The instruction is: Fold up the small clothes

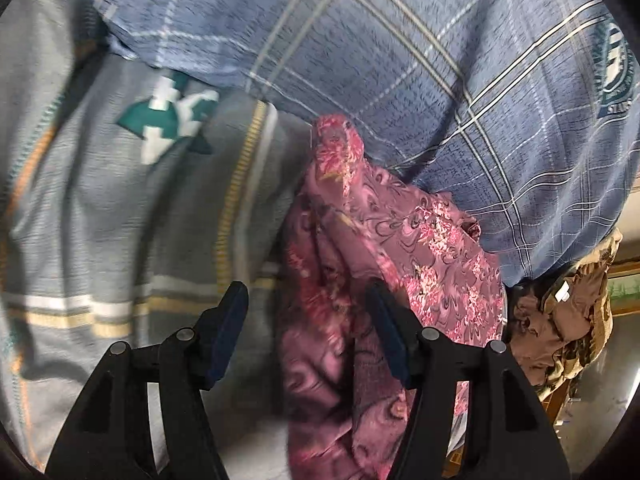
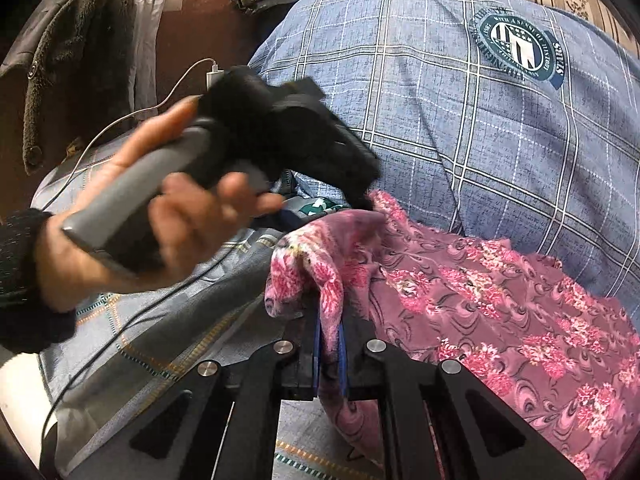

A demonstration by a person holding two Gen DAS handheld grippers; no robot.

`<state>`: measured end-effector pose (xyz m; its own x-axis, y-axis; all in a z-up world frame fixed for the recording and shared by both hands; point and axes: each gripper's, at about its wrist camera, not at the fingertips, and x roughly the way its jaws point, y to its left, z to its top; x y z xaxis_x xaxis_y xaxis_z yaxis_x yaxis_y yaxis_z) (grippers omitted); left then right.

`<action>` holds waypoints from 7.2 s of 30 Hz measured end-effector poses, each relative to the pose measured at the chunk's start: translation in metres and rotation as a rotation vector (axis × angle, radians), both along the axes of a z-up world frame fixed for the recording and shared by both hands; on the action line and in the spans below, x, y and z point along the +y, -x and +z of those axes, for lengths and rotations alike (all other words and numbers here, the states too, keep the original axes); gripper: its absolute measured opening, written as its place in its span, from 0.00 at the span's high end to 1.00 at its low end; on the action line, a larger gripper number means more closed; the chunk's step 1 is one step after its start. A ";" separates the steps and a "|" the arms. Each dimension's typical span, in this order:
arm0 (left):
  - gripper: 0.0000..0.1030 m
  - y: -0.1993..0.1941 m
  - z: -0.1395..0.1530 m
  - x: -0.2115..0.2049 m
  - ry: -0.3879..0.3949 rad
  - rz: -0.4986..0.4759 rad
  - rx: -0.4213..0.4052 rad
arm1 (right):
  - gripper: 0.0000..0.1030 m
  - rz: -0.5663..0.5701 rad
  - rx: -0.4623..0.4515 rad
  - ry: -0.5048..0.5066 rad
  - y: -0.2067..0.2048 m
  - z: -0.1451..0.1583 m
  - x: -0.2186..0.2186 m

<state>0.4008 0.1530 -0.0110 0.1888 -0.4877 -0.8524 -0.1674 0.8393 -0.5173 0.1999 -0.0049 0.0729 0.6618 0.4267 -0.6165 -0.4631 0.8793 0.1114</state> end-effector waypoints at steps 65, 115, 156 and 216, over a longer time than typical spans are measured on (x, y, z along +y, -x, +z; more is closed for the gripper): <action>0.52 0.011 0.057 -0.071 -0.228 -0.279 -0.117 | 0.40 -0.035 0.248 -0.314 0.010 -0.023 -0.086; 0.97 0.043 0.038 -0.164 -0.482 -0.647 -0.237 | 0.51 -0.240 0.343 -0.385 0.013 -0.054 -0.108; 0.39 0.038 0.000 0.004 0.155 -0.145 -0.029 | 0.94 0.021 -0.049 0.095 0.009 -0.001 0.011; 0.38 0.063 0.106 -0.285 -0.188 -0.339 -0.293 | 0.64 -0.649 0.168 -0.669 0.102 -0.033 -0.408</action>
